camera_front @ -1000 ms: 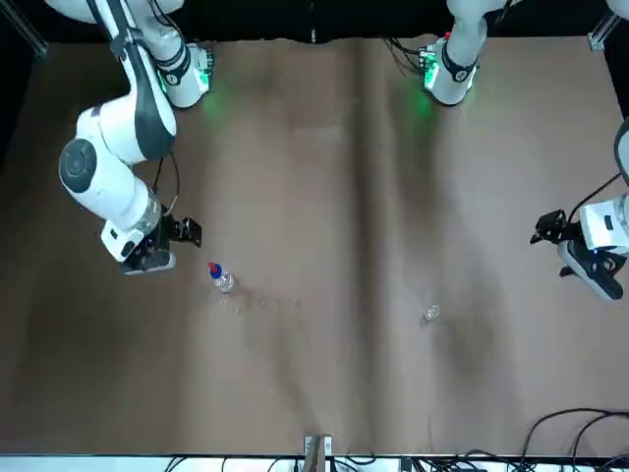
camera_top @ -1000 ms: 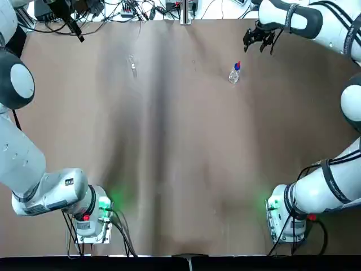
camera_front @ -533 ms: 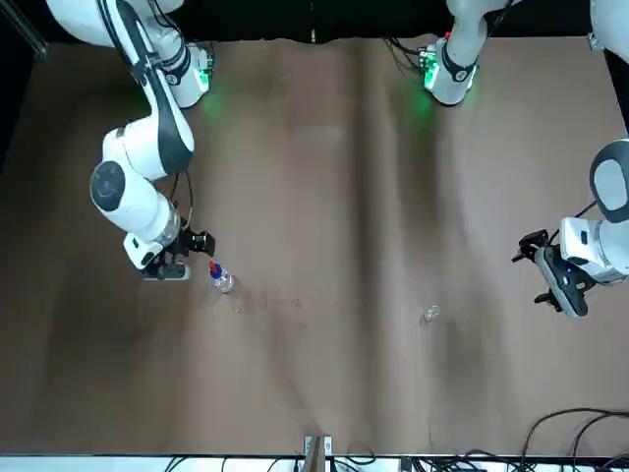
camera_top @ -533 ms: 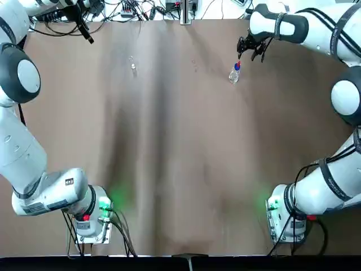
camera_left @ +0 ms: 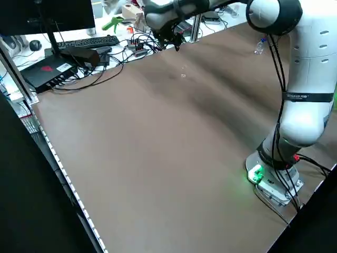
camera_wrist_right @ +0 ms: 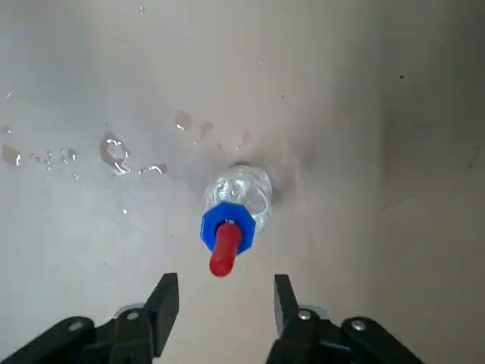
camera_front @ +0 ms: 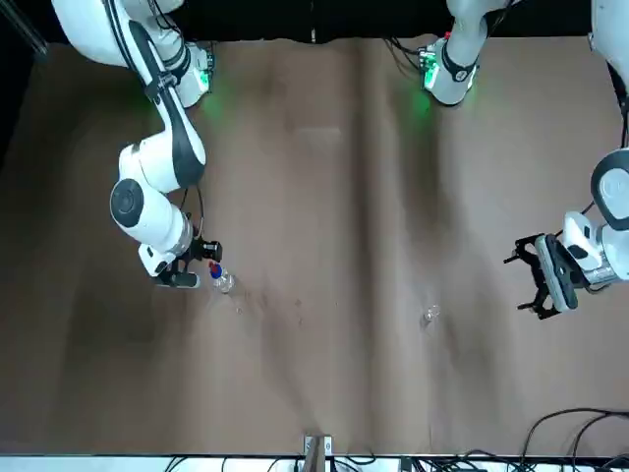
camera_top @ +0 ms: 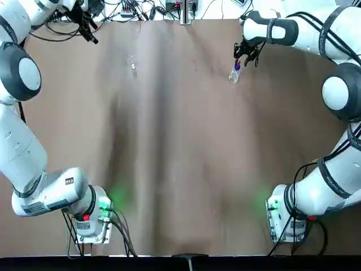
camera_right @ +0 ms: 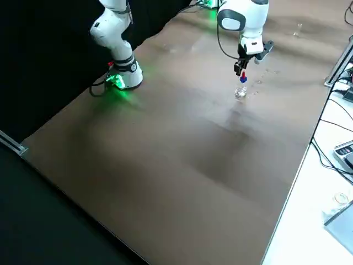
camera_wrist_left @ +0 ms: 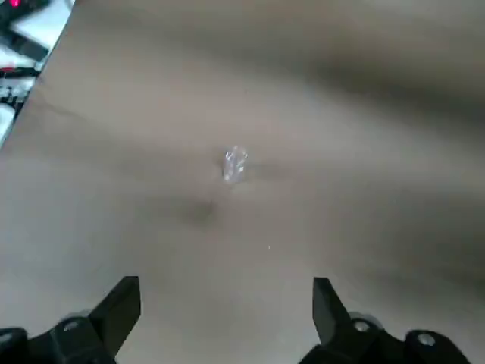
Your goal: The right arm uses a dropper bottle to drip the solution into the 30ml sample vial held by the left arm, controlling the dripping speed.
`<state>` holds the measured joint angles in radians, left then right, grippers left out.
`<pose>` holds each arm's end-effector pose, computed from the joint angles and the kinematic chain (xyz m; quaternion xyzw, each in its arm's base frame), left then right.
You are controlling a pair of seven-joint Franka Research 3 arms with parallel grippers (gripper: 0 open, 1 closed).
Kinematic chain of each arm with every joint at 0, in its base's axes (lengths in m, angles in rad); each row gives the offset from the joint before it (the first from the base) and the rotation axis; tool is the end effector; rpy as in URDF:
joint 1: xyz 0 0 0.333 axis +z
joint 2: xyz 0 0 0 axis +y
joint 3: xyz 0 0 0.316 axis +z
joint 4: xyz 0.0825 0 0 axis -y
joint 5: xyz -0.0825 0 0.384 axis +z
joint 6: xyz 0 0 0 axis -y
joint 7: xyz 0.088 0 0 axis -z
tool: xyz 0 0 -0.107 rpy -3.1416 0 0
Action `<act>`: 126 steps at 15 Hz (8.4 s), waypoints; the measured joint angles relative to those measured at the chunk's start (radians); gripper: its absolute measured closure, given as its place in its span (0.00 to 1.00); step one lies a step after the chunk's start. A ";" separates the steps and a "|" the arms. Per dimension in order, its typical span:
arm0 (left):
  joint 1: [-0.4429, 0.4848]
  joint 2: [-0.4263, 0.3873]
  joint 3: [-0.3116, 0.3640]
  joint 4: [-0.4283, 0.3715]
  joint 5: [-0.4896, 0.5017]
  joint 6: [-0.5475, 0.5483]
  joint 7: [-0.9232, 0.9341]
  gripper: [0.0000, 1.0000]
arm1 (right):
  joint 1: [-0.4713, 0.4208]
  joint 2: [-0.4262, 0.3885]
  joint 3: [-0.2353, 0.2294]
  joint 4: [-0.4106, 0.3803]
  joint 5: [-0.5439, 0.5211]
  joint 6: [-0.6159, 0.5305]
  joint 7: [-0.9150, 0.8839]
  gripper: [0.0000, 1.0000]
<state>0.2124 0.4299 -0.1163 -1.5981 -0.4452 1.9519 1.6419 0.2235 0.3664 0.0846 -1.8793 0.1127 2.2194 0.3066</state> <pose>0.6690 0.0453 0.3859 0.7592 -0.6094 0.1484 0.1737 0.5972 0.1907 0.3147 -0.9975 0.0364 0.0303 0.0529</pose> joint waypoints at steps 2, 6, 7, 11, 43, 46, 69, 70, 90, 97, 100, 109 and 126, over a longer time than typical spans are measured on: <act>0.015 0.037 0.000 -0.002 -0.064 -0.005 0.123 0.00 | 0.001 0.009 0.000 0.003 -0.002 0.008 0.001 0.44; 0.028 0.137 0.000 -0.003 -0.174 -0.006 0.265 0.00 | 0.002 0.016 0.000 0.004 -0.008 0.016 0.001 0.48; 0.034 0.158 0.000 -0.002 -0.190 -0.006 0.302 0.00 | 0.003 0.017 0.000 0.004 -0.010 0.017 0.002 0.48; 0.068 0.211 0.000 0.000 -0.224 -0.007 0.429 0.00 | 0.004 0.023 -0.001 0.004 -0.019 0.040 0.002 0.53; -0.117 0.368 -0.062 -0.027 -0.367 0.344 0.577 0.00 | 0.005 0.038 -0.003 0.018 -0.037 0.066 0.007 0.95; -0.132 0.370 -0.062 -0.024 -0.427 0.346 0.576 0.00 | 0.005 0.038 -0.003 0.018 -0.039 0.066 0.024 0.95; -0.149 0.407 -0.060 0.001 -0.515 0.418 0.465 0.41 | 0.005 0.038 -0.003 0.028 -0.041 0.041 0.037 0.91; -0.149 0.407 -0.060 0.001 -0.516 0.418 0.464 0.42 | 0.005 0.038 -0.003 0.031 -0.042 0.037 0.037 0.91; -0.150 0.407 -0.061 0.006 -0.516 0.418 0.463 0.69 | 0.005 0.034 -0.008 0.090 -0.042 -0.045 0.039 0.86; -0.161 0.405 -0.072 0.029 -0.516 0.417 0.435 0.69 | 0.005 0.025 -0.010 0.100 -0.042 -0.046 0.039 0.86; -0.192 0.386 -0.080 0.039 -0.498 0.414 0.415 0.69 | 0.005 0.016 -0.012 0.123 -0.042 -0.093 0.039 0.86; -0.401 0.316 -0.104 0.045 -0.401 0.412 0.286 0.69 | -0.004 0.000 -0.017 0.153 -0.066 -0.183 0.038 0.86; -0.855 0.316 0.043 0.062 -0.389 0.708 -0.041 0.69 | -0.011 -0.025 -0.001 0.291 -0.069 -0.385 0.031 0.86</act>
<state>-0.6425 0.7463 -0.0729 -1.5358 -0.8338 2.6595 1.6010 0.2123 0.3412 0.0834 -1.5883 0.0436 1.8341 0.3376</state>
